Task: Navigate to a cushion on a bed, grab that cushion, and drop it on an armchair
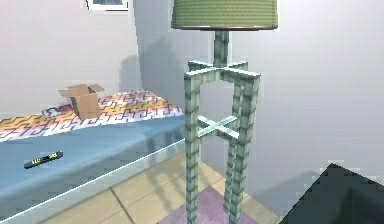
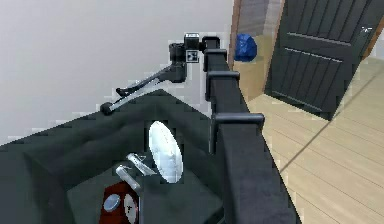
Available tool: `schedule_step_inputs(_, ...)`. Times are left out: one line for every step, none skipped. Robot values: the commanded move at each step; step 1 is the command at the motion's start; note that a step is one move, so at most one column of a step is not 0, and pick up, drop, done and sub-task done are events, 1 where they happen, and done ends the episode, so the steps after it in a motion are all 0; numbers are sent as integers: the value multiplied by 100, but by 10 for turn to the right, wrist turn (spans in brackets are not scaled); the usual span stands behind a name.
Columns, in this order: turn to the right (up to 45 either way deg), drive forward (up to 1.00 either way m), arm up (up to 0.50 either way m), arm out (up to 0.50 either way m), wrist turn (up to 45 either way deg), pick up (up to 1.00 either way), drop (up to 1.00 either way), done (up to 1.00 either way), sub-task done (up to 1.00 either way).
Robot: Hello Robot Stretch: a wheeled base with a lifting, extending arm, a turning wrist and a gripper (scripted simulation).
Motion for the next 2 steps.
schedule_step_inputs(0, 0, 0, 0, 450, 0, 0, 0, 0)
schedule_step_inputs(0, 0, 0, 0, 150, 0, 0, 0, 0)
